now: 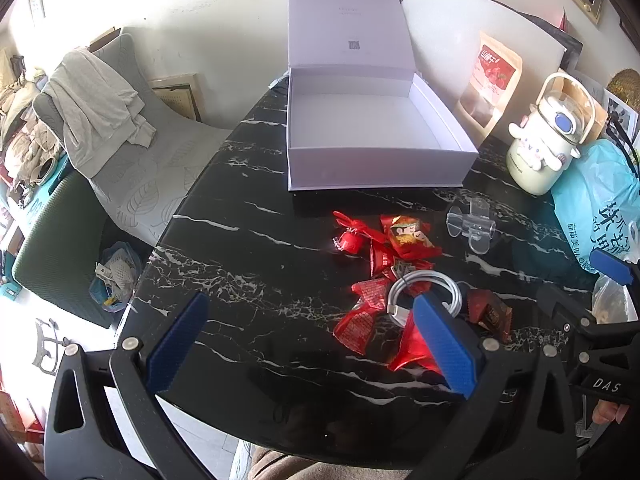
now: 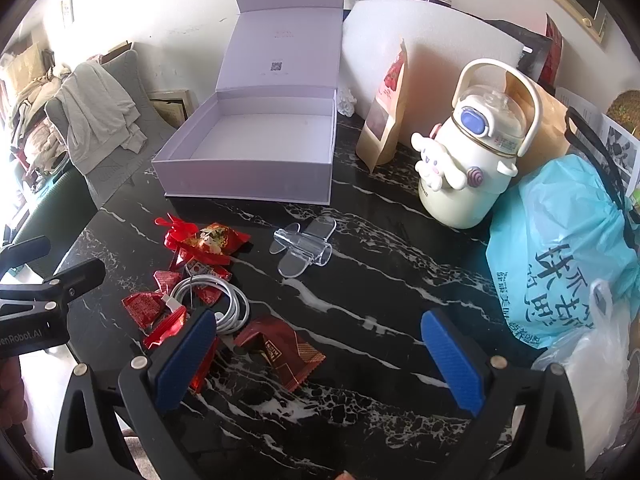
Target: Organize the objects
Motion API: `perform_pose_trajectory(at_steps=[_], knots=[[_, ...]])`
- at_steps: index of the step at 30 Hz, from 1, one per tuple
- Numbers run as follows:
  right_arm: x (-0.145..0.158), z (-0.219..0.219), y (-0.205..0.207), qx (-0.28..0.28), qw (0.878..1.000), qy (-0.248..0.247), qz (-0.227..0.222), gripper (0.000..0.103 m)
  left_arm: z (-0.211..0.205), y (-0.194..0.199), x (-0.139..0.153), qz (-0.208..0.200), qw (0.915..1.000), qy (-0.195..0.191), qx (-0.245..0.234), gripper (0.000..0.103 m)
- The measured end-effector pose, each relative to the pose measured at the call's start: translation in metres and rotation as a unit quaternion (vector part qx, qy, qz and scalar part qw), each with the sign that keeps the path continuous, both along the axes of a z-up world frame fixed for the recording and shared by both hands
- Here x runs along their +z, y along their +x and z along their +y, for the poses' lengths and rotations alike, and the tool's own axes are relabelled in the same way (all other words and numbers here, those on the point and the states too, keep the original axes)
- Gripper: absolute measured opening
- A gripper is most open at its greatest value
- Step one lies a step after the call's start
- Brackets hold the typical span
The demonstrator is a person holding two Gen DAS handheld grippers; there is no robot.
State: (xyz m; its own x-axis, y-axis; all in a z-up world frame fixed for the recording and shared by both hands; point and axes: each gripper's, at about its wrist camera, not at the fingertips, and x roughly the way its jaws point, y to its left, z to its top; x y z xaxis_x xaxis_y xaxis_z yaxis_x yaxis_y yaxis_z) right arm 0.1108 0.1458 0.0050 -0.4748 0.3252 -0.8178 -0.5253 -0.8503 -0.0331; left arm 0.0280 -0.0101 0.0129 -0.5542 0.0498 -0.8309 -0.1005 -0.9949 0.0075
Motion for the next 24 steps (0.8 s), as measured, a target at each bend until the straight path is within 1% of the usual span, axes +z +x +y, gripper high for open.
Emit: perform_pose_trajectory(at_steps=[4,10,24], knots=[[0.0014,-0.0007,0.0004,0.002,1.0,0.002,0.001,0.102,-0.0007,0.0006,0.0011,0.001,1.0,0.0,-0.005,0.103],[0.0012,-0.0011,0.0,0.001,1.0,0.002,0.002,0.102,-0.0008,0.0009,0.0021,0.001,0.9996,0.001,-0.027,0.103],[0.0002,0.0014,-0.0075,0.007,1.0,0.0,-0.003,0.102,-0.0032,-0.0012,0.0024,-0.003,0.9988,0.004,-0.049,0.103]])
